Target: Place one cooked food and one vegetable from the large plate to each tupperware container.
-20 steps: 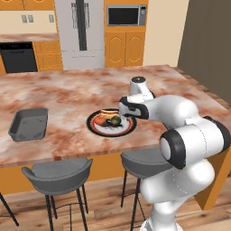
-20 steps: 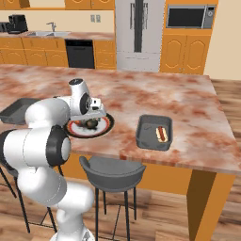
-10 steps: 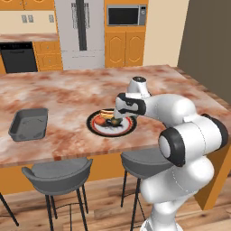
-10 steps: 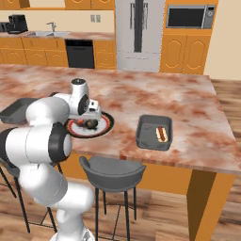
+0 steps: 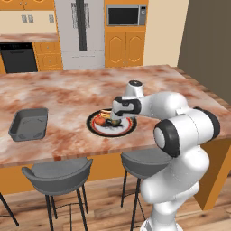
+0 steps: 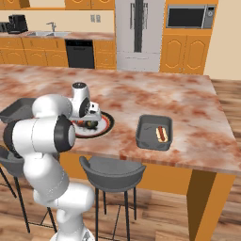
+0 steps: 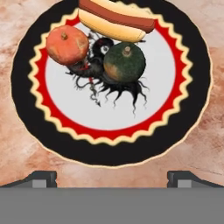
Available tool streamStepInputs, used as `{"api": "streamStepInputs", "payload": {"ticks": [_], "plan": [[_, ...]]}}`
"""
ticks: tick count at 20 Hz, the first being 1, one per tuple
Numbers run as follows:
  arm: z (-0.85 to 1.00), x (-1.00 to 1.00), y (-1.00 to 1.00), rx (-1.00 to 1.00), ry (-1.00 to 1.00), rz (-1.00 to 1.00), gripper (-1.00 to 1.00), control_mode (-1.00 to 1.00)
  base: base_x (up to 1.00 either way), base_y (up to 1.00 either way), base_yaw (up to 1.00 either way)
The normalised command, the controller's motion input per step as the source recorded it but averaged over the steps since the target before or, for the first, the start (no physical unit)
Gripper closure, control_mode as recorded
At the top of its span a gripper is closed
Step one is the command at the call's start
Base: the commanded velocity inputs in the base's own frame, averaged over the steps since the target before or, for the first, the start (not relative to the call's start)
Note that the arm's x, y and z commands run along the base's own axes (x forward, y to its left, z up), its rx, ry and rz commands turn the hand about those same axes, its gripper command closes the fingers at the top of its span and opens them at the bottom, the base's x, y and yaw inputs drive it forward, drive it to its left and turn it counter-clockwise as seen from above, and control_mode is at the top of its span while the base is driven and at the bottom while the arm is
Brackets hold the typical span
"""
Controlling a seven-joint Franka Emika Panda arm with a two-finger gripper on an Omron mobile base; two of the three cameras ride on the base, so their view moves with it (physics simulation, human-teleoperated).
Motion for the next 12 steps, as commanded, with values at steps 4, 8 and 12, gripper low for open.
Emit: {"api": "streamStepInputs", "payload": {"ticks": [4, 8, 12], "plan": [[-0.11, 0.47, 0.0, 0.0, 0.0, 0.0, -1.0, -1.0, 0.0, 0.0, 0.0], [-0.12, 0.47, 0.0, 0.0, 0.0, 0.0, -1.0, -1.0, 0.0, 0.0, 0.0], [-0.24, 0.24, 0.0, 0.0, 0.0, 0.0, -1.0, -1.0, 0.0, 0.0, 0.0]]}}
